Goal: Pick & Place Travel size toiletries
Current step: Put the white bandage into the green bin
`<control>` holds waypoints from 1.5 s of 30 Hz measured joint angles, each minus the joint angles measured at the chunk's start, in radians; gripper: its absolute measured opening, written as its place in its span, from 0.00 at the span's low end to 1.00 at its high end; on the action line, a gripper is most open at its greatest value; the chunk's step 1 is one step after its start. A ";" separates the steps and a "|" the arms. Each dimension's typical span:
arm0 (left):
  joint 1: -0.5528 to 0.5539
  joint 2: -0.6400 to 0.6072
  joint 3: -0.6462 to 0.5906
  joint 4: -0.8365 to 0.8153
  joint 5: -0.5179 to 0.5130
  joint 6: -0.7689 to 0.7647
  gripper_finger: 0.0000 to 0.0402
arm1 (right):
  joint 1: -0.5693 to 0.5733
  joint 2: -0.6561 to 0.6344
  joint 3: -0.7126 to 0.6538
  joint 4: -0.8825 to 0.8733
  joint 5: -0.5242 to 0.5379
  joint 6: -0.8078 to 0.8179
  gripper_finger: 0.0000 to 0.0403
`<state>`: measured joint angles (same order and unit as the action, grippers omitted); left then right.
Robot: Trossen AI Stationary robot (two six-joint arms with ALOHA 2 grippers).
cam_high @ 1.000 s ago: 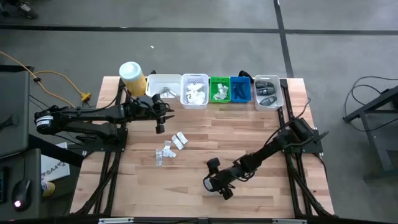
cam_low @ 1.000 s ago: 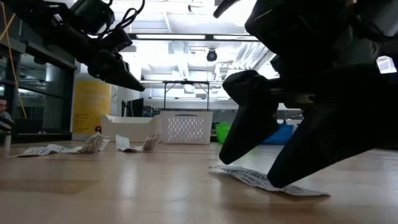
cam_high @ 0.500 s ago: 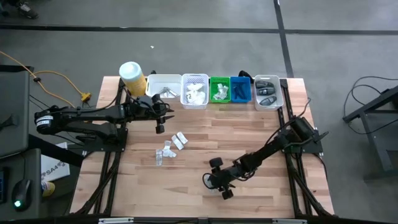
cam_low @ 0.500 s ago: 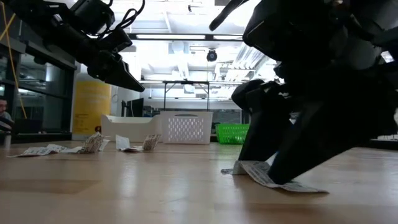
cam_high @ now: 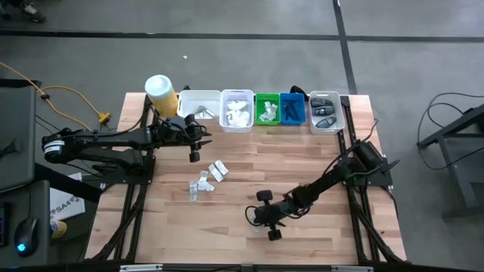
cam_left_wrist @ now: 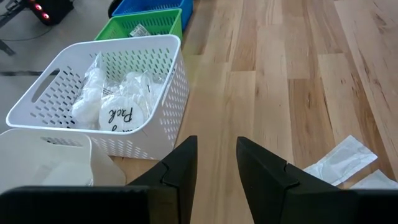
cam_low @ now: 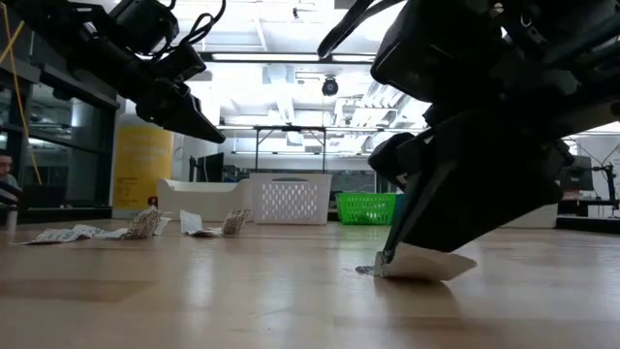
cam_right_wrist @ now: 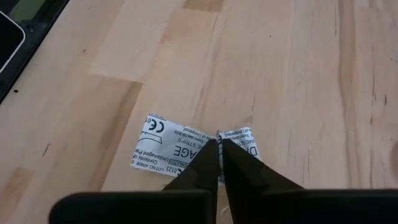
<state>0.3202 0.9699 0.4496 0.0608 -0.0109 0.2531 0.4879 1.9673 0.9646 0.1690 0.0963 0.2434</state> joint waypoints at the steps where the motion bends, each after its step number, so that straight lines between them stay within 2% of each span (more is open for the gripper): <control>1: 0.000 0.000 0.000 0.000 0.000 0.000 0.27 | -0.004 -0.001 -0.001 0.000 -0.001 0.000 0.02; 15: 0.000 0.000 0.000 -0.003 0.000 0.000 0.27 | -0.061 -0.093 -0.003 -0.055 0.007 0.048 0.01; 20: 0.000 0.000 0.000 -0.003 0.000 0.000 0.27 | -0.107 -0.152 -0.001 -0.138 0.005 0.043 0.01; 28: 0.000 0.000 0.000 -0.003 0.000 0.004 0.27 | -0.236 -0.267 0.000 -0.353 0.061 0.040 0.01; 35: 0.000 0.000 0.000 -0.002 0.000 0.004 0.27 | -0.374 -0.368 -0.002 -0.495 0.116 -0.080 0.01; 38: 0.000 0.000 0.000 -0.002 0.000 0.004 0.27 | -0.440 -0.391 0.000 -0.501 0.124 -0.144 0.01; 45: 0.000 0.000 0.000 -0.003 0.000 0.004 0.27 | -0.590 -0.402 -0.001 -0.507 0.226 -0.287 0.01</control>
<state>0.3202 0.9699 0.4496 0.0580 -0.0107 0.2573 -0.1018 1.5650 0.9638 -0.3383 0.3223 -0.0437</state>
